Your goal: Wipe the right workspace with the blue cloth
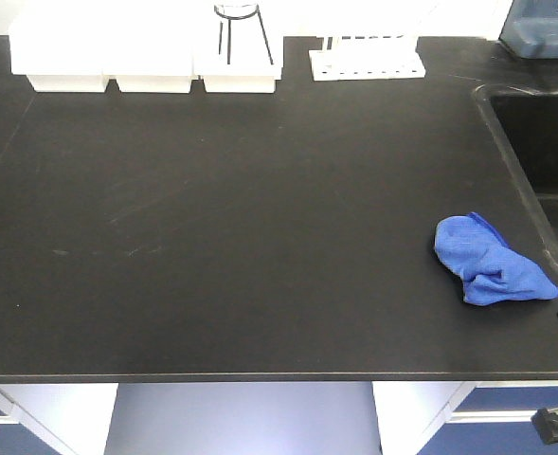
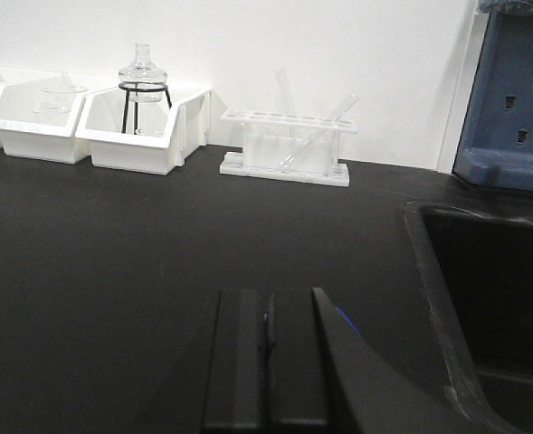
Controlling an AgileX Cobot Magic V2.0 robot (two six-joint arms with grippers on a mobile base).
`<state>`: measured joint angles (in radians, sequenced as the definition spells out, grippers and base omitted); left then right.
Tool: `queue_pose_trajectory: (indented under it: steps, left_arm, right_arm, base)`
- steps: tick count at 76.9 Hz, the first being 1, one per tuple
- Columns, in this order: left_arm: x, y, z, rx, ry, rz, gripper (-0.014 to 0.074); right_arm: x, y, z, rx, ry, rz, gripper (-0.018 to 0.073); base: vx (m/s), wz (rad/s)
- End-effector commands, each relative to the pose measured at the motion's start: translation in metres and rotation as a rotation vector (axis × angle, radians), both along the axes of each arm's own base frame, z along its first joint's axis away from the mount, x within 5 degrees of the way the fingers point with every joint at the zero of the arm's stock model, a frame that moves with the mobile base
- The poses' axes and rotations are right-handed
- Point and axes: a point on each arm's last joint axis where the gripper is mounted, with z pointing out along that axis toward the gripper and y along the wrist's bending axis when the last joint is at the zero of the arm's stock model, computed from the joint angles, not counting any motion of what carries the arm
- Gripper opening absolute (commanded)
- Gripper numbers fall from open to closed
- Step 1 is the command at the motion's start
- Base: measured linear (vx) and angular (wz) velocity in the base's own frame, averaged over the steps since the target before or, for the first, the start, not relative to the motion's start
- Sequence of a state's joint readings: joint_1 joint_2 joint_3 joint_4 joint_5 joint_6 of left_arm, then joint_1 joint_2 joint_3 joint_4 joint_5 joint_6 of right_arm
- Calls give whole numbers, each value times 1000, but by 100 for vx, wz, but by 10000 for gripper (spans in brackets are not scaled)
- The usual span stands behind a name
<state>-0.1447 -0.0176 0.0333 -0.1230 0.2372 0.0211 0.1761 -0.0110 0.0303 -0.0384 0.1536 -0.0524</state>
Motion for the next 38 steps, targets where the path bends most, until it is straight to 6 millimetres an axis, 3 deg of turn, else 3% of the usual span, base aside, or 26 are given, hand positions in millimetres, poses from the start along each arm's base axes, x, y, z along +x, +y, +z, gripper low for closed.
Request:
queue_pose_trajectory:
  steps: [1,38]
  left_arm:
    - [0,0,16,-22,-104,4,-6]
    - [0,0,16,-21,-104,4,-6]
  right_arm:
    - [1,0,2,2,-66,4,-8]
    - [1,1,6,23,-97,5,-8]
  base:
    - [0,0]
    - [0,0]
